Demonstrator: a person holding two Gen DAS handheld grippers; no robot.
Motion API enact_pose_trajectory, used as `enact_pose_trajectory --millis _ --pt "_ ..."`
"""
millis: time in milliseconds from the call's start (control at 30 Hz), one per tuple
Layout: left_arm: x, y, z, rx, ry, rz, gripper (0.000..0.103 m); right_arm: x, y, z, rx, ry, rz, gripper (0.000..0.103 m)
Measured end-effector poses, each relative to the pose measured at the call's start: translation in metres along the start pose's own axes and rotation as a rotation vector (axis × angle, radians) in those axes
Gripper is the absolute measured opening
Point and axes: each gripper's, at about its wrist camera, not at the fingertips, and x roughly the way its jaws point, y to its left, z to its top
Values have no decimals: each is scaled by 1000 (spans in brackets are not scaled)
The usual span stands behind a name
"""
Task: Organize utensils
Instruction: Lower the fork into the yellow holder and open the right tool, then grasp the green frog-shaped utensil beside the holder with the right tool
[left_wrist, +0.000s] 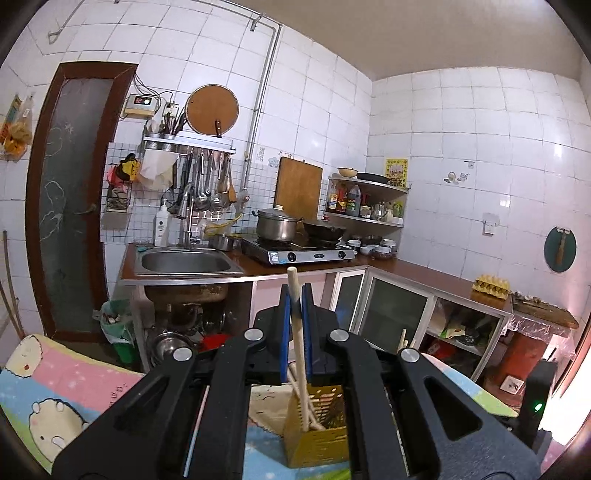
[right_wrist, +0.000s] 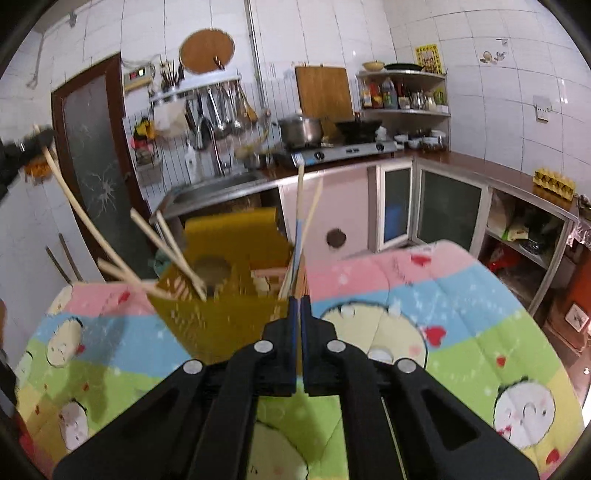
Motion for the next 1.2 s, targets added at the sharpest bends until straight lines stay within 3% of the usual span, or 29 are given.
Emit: enact_pose_trajectory --millis 433,467,500,533,633,833,1067,1200 --pt "-38 54 -7 -45 19 10 4 20 29 -44 129 114 -66 5" --pt "-39 59 -12 -40 30 14 4 22 31 -46 149 125 -76 22" --pt "-38 62 -16 -36 40 18 4 24 34 -48 176 129 -88 56" --pt "-37 67 -23 -25 60 26 4 25 36 -51 200 121 -102 65" --pt "-24 83 -42 13 139 40 4 32 47 -54 211 137 -143 65" --pt "6 120 -65 -11 242 48 4 61 63 -59 266 222 -278 59" --pt "19 138 -69 -29 257 53 5 99 61 -70 401 310 -376 45" --pt "17 134 -71 -19 254 52 5 108 61 -70 439 322 -396 45"
